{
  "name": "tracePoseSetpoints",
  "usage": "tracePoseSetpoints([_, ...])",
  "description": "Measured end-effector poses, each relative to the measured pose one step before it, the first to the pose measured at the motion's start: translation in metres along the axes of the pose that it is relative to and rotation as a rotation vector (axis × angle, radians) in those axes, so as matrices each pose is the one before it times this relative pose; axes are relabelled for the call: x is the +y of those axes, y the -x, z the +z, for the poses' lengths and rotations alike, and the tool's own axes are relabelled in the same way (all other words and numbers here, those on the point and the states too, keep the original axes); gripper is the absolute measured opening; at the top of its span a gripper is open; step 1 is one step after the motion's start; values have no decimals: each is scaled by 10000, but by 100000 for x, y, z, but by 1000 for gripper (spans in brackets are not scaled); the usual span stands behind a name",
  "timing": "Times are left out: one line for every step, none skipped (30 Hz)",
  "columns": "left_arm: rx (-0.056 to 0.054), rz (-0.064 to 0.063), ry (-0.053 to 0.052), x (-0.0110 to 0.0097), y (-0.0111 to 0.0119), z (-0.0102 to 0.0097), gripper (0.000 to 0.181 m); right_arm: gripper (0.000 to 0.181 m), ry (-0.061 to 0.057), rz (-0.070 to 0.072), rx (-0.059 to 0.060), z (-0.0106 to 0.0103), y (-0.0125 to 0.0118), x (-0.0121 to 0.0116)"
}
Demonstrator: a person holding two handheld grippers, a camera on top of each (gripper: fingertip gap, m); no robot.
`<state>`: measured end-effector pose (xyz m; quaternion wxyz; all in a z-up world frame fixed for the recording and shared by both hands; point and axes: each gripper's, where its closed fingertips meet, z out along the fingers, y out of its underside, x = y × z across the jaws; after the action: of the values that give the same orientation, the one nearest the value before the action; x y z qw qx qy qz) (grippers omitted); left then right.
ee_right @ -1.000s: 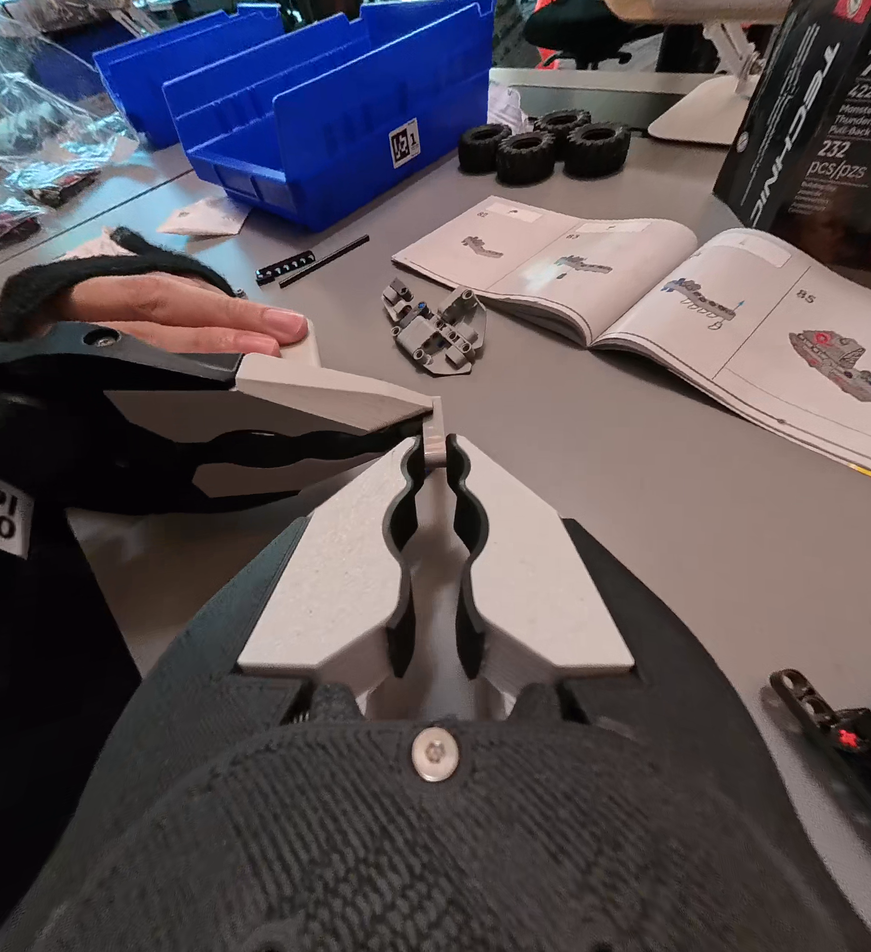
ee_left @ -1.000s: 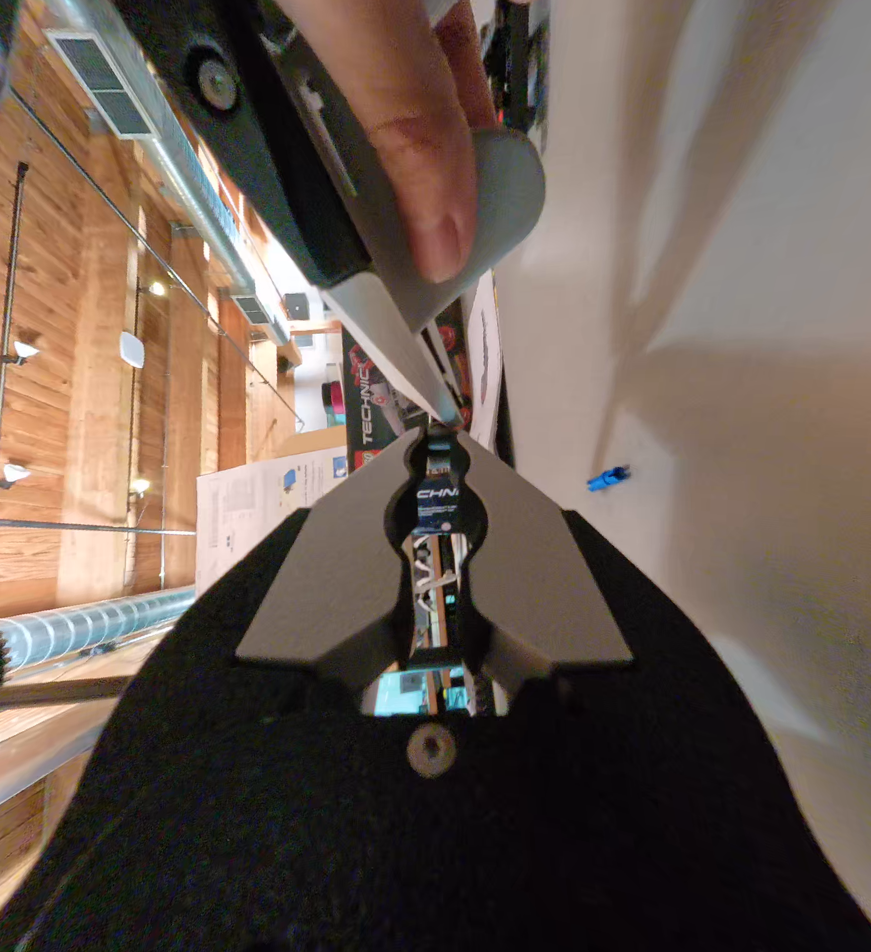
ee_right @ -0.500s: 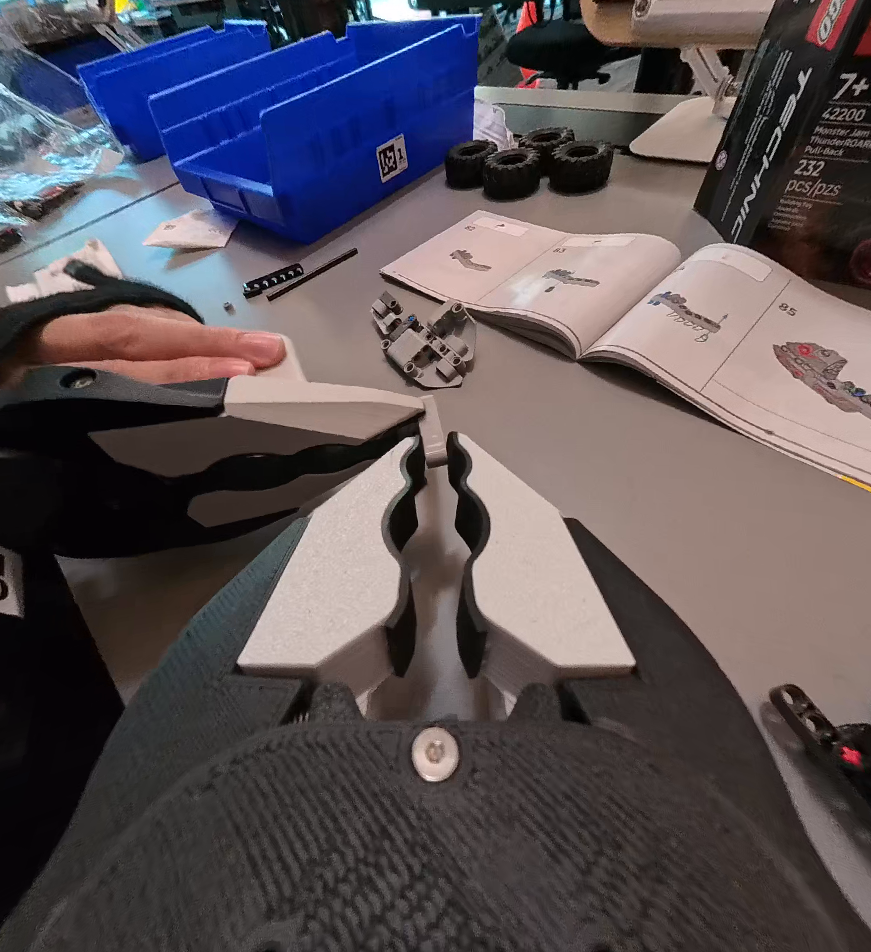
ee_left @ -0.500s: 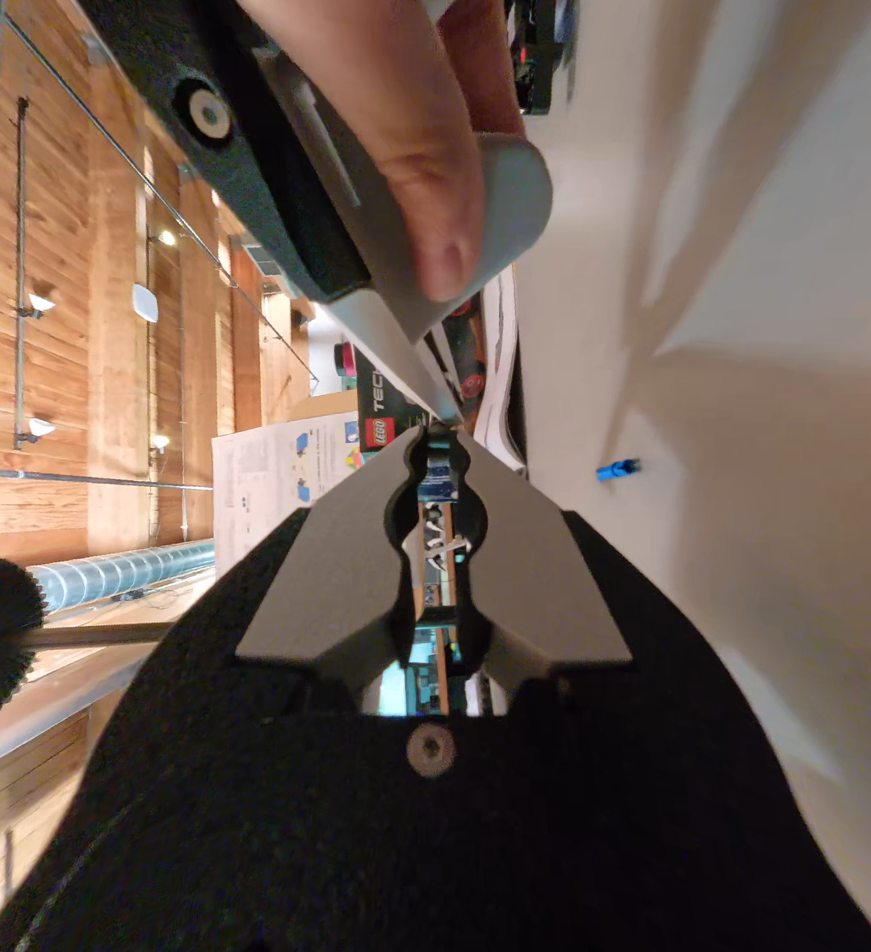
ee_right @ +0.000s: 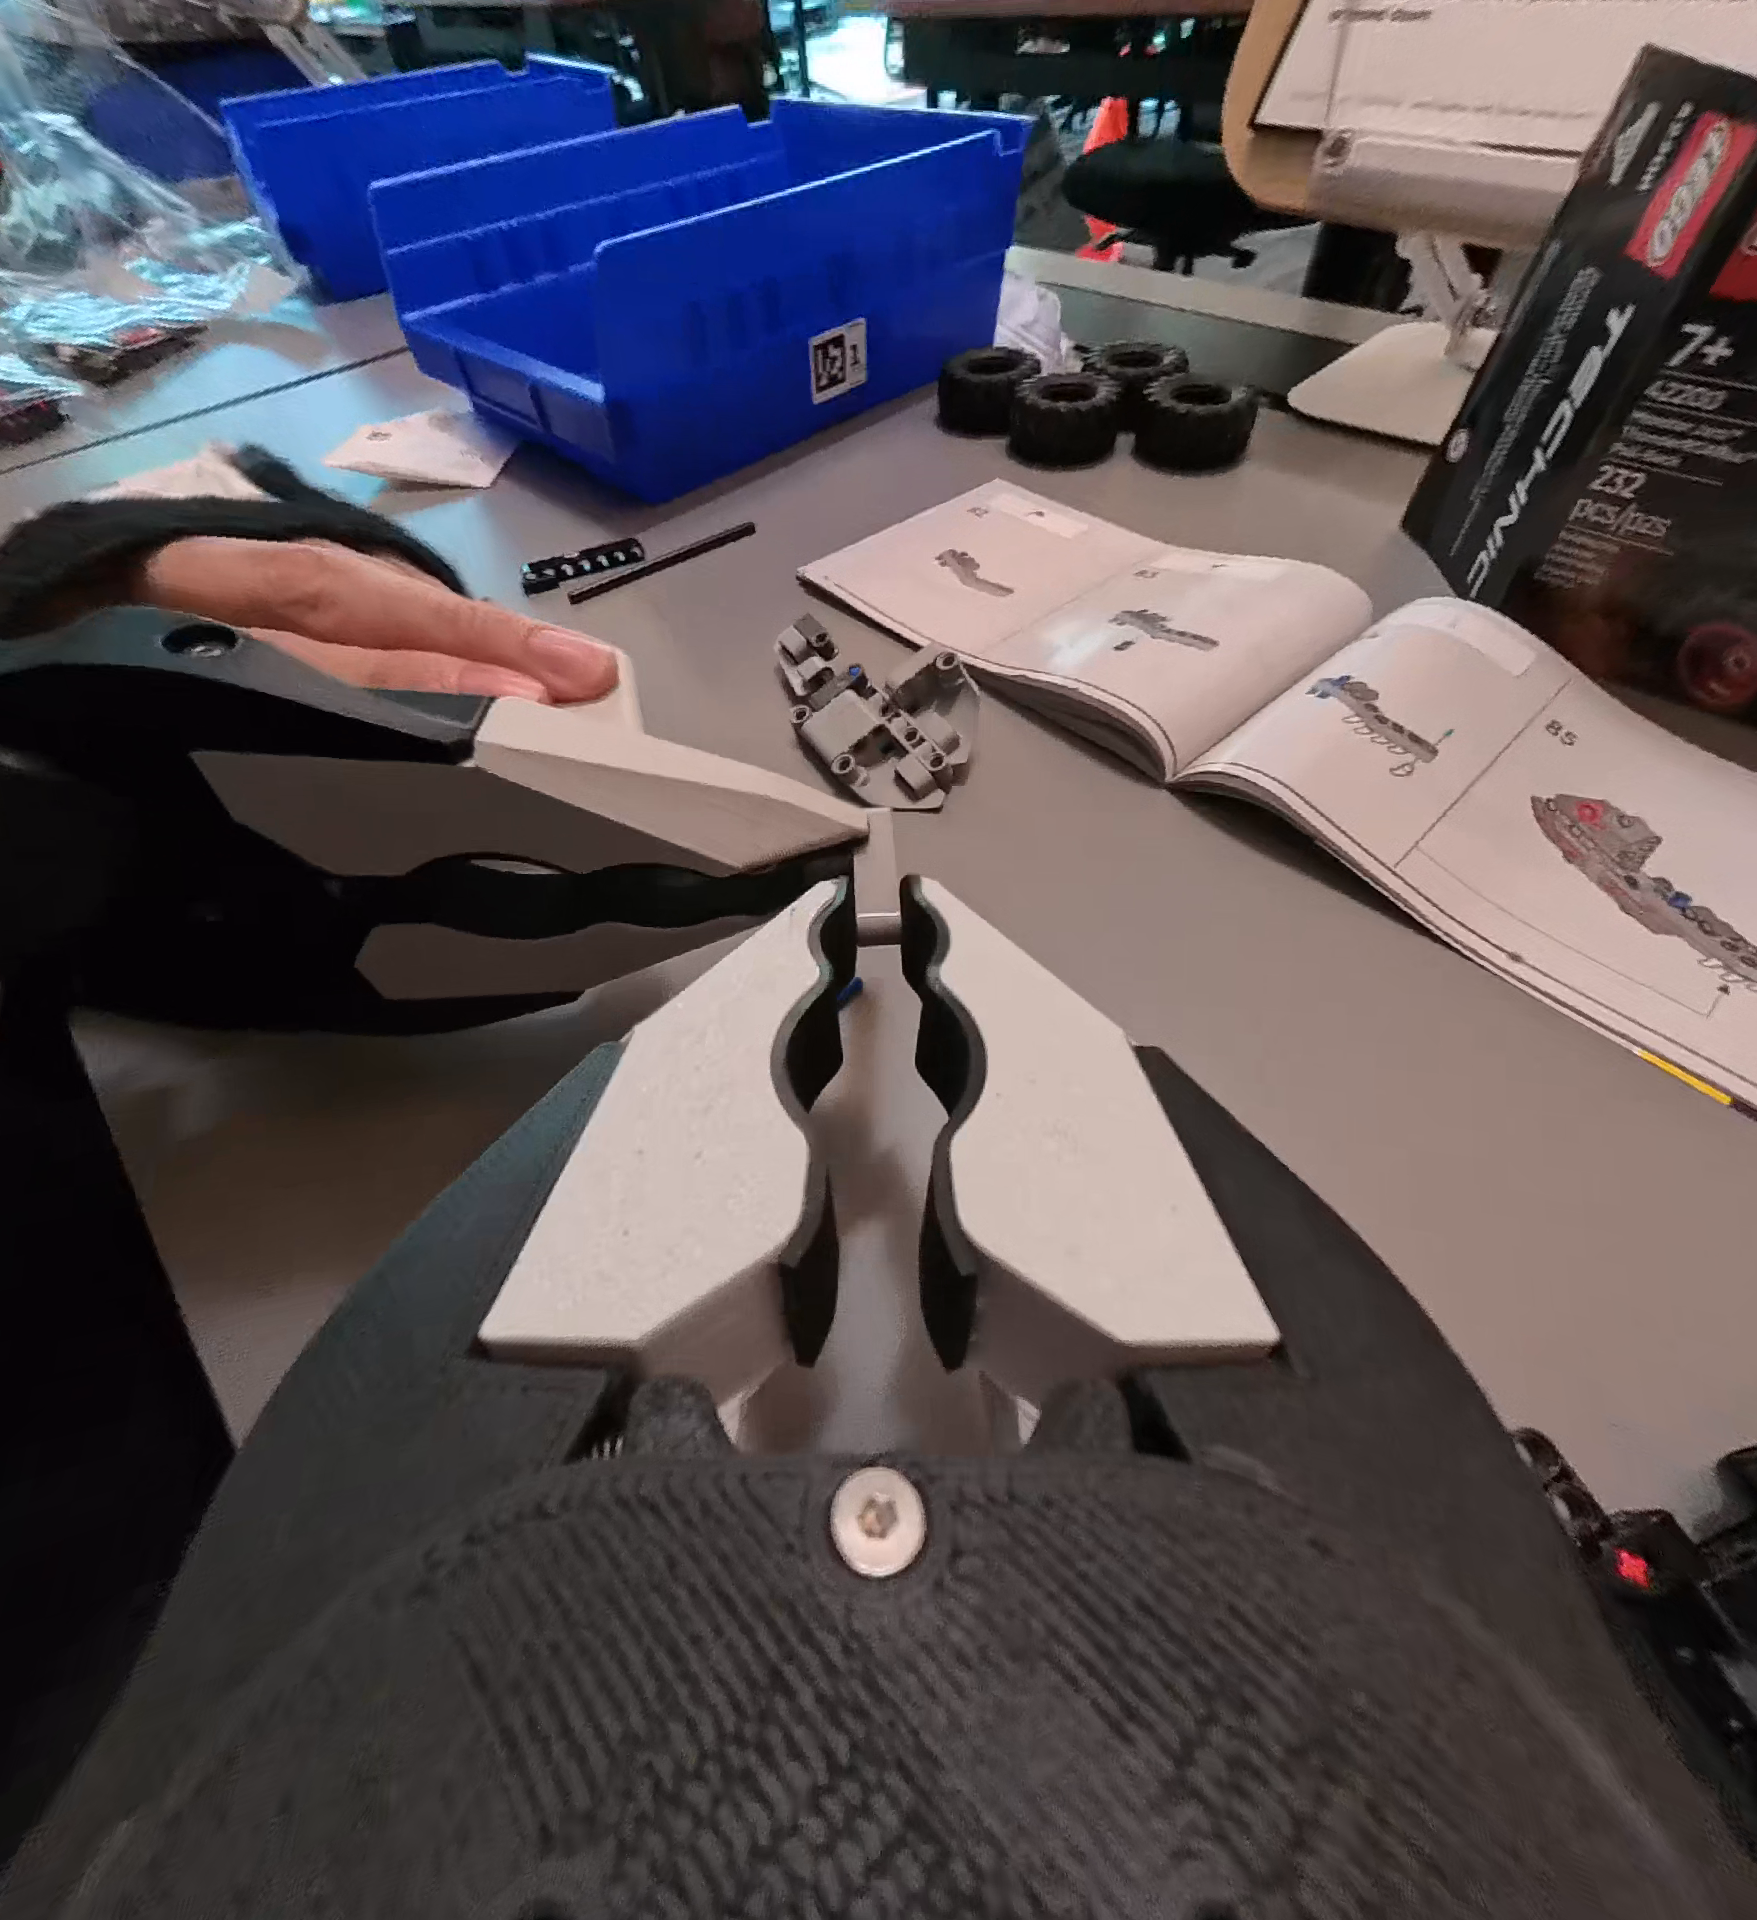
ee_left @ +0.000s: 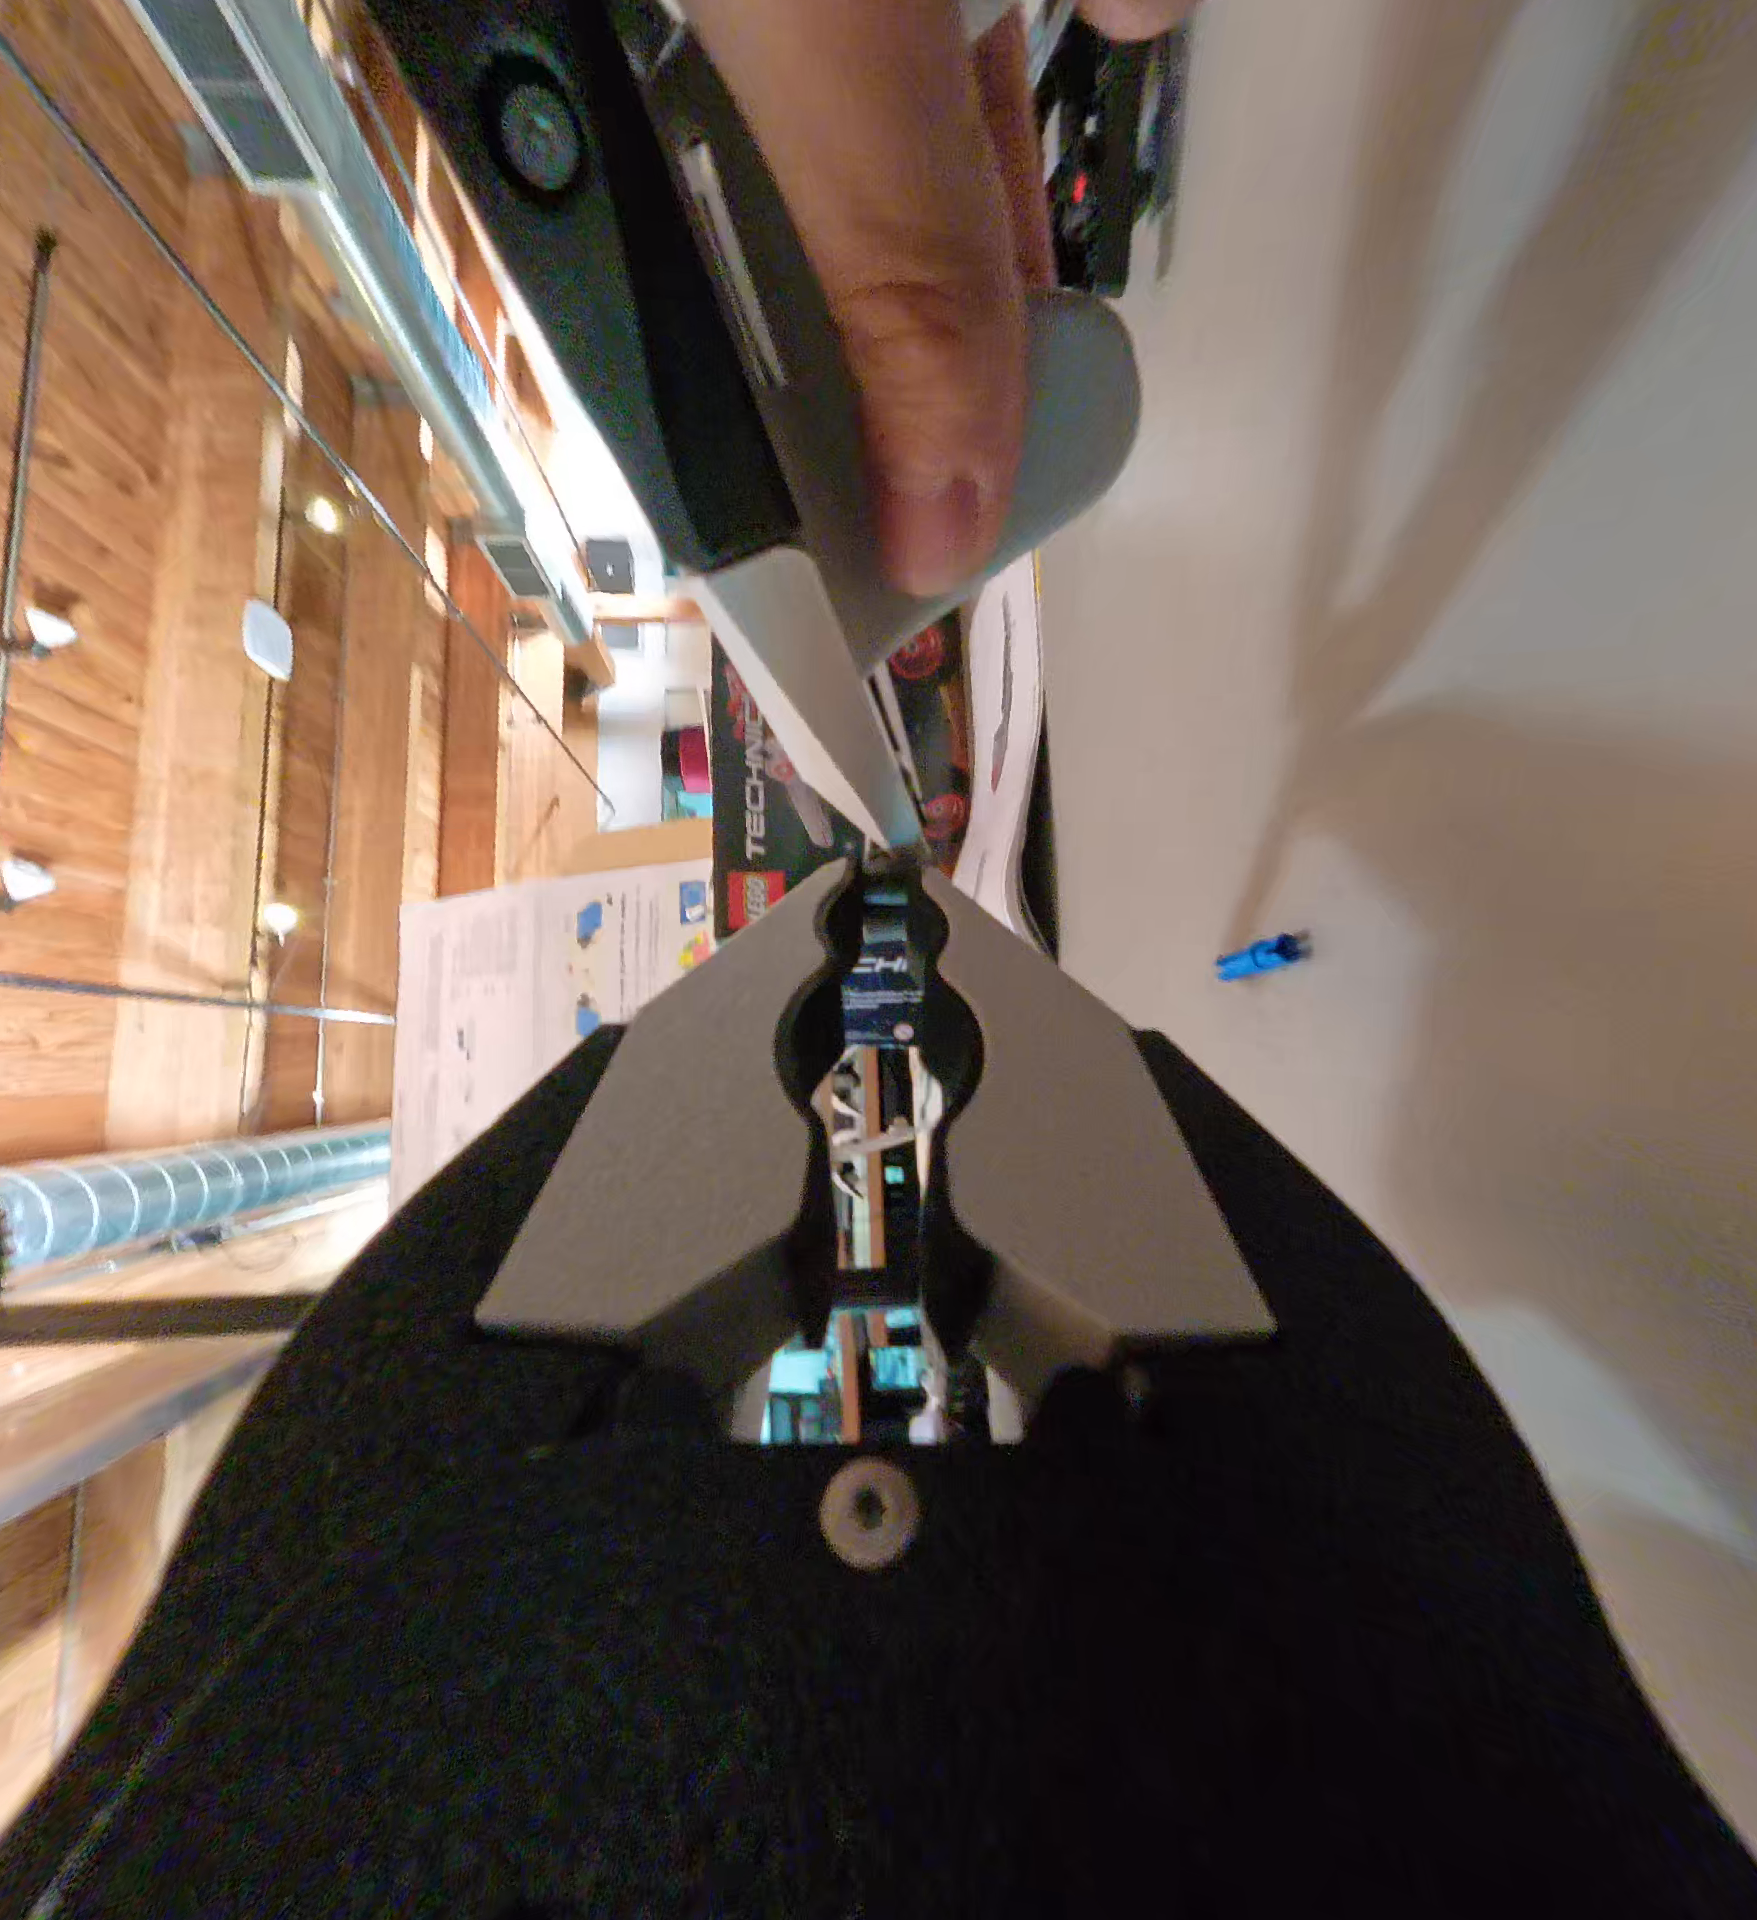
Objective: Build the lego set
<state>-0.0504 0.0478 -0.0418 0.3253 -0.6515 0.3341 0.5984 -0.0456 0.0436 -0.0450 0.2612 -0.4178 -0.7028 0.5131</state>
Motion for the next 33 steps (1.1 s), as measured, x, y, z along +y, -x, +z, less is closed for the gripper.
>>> tracePoseSetpoints([-127, -173, 179, 59, 157, 123, 4, 7, 0, 136, 145, 115, -223, 69])
tracePoseSetpoints([-71, 43, 190, 48, 103, 67, 4, 7, -141, 96, 106, -15, -159, -205])
tracePoseSetpoints([33, -102, 185, 37, -125, 65, 4, 7, -47, -5, 107, 9, -85, -73])
tracePoseSetpoints([-29, -110, 117, 53, -56, 46, 4, 8, 84, 54, 57, 52, -101, 117])
tracePoseSetpoints([129, -239, 50, 84, -113, 39, 4, 8, 3, 109, -11, 66, -44, 32])
tracePoseSetpoints([382, -939, 59, 145, -220, 75, 4, 8, -15, 65, 1, 93, -38, 60])
tracePoseSetpoints([483, -1298, 66, 140, -223, 2, 4, 8, 15, 44, 41, 136, -51, 116])
tracePoseSetpoints([94, -580, 70, 83, 189, -65, 4, 8, 74, 77, -30, 142, -18, 109])
tracePoseSetpoints([-147, 136, 155, 96, 180, -68, 4, 7, -100, -22, 12, 50, 60, -251])
tracePoseSetpoints([-409, 603, 96, 38, 268, -67, 4, 8, 50, -73, 24, 68, 71, -131])
tracePoseSetpoints([-234, 732, 140, 132, -5, -54, 4, 8, -64, -121, 62, 61, 23, -227])
tracePoseSetpoints([-145, 307, 71, 61, 32, -73, 4, 8, 98, -13, -45, 127, 61, 100])
tracePoseSetpoints([-5, 226, 26, 56, -16, -51, 4, 8, -65, 160, -124, 53, 57, -52])
tracePoseSetpoints([-63, 201, -6, 46, 21, -35, 4, 8, 10, 121, -100, 67, 63, 66])
tracePoseSetpoints([-61, 230, -85, -141, 5, -119, 4, 8, -49, 38, -29, 55, 46, -46])
tracePoseSetpoints([-201, -2, -771, -1363, 271, -883, 4, 8, 86, -2, 161, 20, -284, 106])
tracePoseSetpoints([-57, -81, -679, -1744, 6, -1118, 4, 7, 52, -426, 1805, -782, -3322, 62])
tracePoseSetpoints([194, -86, -6, -570, -677, -408, 4, 7, -122, 305, 544, -746, -2495, -59])
tracePoseSetpoints([505, -395, 157, 377, -1022, 223, 4, 7, -579, 1554, -1379, -528, 638, -1173])
tracePoseSetpoints([191, -325, -17, 493, 42, 367, 4, 7, 70, -38, -180, 61, 559, -126])
tracePoseSetpoints([64, -208, 158, 616, 627, 370, 4, 7, 476, -1318, 652, 386, 361, 683])
tracePoseSetpoints([552, -198, 263, 593, -152, 528, 4, 7, 244, -604, -81, 450, 1343, 410])
tracePoseSetpoints([424, -64, 275, 541, -235, 481, 4, 7, -59, -244, -57, 150, 709, 14])
tracePoseSetpoints([403, 53, 65, 219, -492, 453, 4, 7, -91, -410, 206, -160, -214, -96])
tracePoseSetpoints([778, -80, 72, 150, -1206, 576, 5, 7, 14, -286, 277, -314, -658, -71])
tracePoseSetpoints([547, -104, 154, 210, -948, 572, 5, 7, 14, -98, 123, -296, -595, -113])
tracePoseSetpoints([43, 133, 135, 158, -250, 439, 6, 7, -77, -31, -77, -229, -255, -119])
tracePoseSetpoints([-73, 264, 104, 94, -129, 339, 10, 7, 111, 16, 182, -153, -500, 294])
tracePoseSetpoints([160, 197, 142, 148, -459, 350, 17, 6, 189, -180, 121, -55, -241, 523])
tracePoseSetpoints([139, -36, 139, 198, -436, 318, 12, 7, 253, -201, -132, 94, 270, 657])
tracePoseSetpoints([-45, -168, 24, 60, -62, 97, 8, 7, 68, -142, -100, 84, 389, 401])
tracePoseSetpoints([-19, -57, -126, -121, 47, -134, 10, 6, 25, -135, 7, 50, 310, 288])
tracePoseSetpoints([-45, -113, -135, -136, 193, -224, 15, 6, 65, -217, -90, 99, 403, 281])
